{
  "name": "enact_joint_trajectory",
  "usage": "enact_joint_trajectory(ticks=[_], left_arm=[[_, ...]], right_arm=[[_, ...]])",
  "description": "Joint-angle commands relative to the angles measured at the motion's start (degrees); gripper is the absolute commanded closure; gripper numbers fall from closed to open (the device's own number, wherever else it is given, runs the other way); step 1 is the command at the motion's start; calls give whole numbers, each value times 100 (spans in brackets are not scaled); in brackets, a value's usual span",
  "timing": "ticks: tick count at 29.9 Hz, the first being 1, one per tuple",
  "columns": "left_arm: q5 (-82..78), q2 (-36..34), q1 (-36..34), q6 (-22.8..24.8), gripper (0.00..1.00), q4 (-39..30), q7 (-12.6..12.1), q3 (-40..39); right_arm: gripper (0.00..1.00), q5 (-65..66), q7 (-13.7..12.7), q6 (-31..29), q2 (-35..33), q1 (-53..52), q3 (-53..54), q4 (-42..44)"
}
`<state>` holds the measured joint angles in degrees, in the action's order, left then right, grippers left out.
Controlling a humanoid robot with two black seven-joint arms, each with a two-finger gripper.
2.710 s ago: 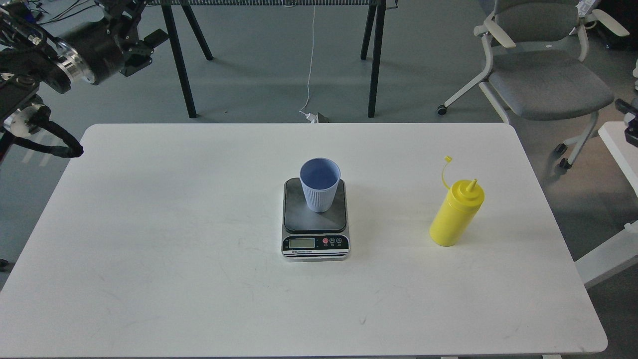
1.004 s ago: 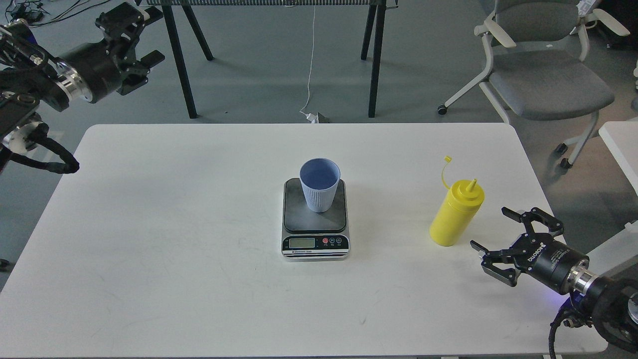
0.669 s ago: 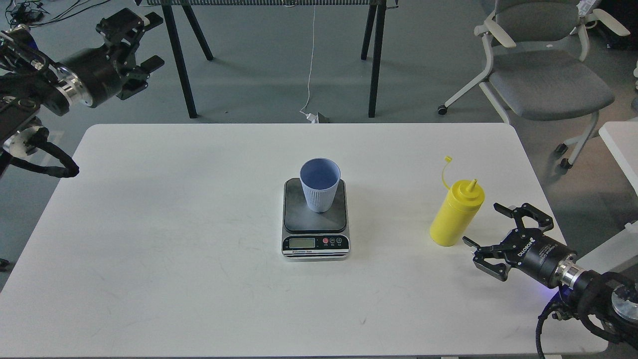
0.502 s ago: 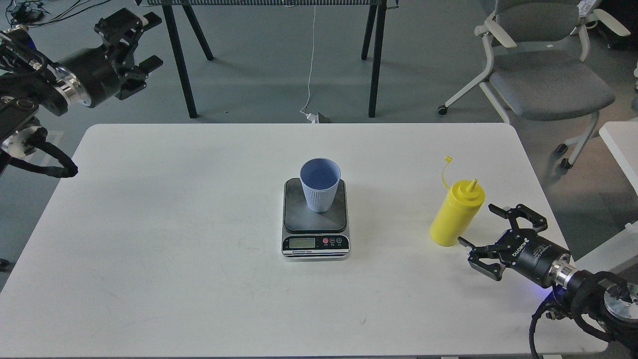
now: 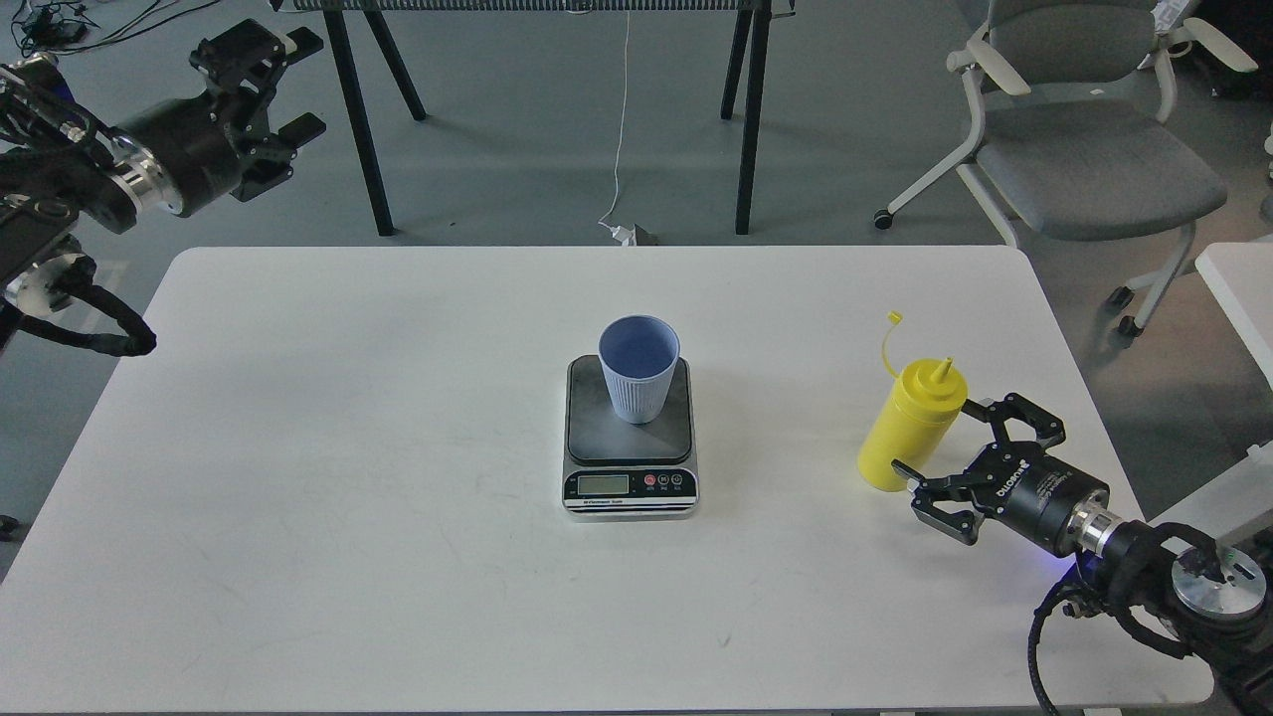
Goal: Pour seasoning into cup on scale with both arms
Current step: 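Reach the right gripper to the yellow squeeze bottle and grasp it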
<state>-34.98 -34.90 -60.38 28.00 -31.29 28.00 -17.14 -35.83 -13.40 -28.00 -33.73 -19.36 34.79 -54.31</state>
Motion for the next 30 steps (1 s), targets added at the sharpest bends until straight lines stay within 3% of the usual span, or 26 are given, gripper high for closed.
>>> enact_joint_trajectory(ticks=[1, 13, 18, 22, 27, 30], left_arm=[[0, -8, 9, 0, 1, 0, 0, 0], [9, -26, 88, 0, 1, 0, 0, -9], [9, -26, 88, 0, 1, 0, 0, -9], [9, -17, 97, 0, 1, 0, 0, -9], [9, -17, 123, 0, 1, 0, 0, -9], [9, -17, 132, 0, 1, 0, 0, -9]], right_arm=[[1, 50, -4, 0, 164, -59, 2, 140], [1, 120, -66, 0, 429, -279, -7, 351], [6, 252, -66, 0, 446, -270, -7, 351], [22, 393, -57, 0, 455, -235, 2, 333], [60, 393, -48, 0, 446, -191, 28, 325], [71, 402, -48, 0, 446, -182, 37, 316]])
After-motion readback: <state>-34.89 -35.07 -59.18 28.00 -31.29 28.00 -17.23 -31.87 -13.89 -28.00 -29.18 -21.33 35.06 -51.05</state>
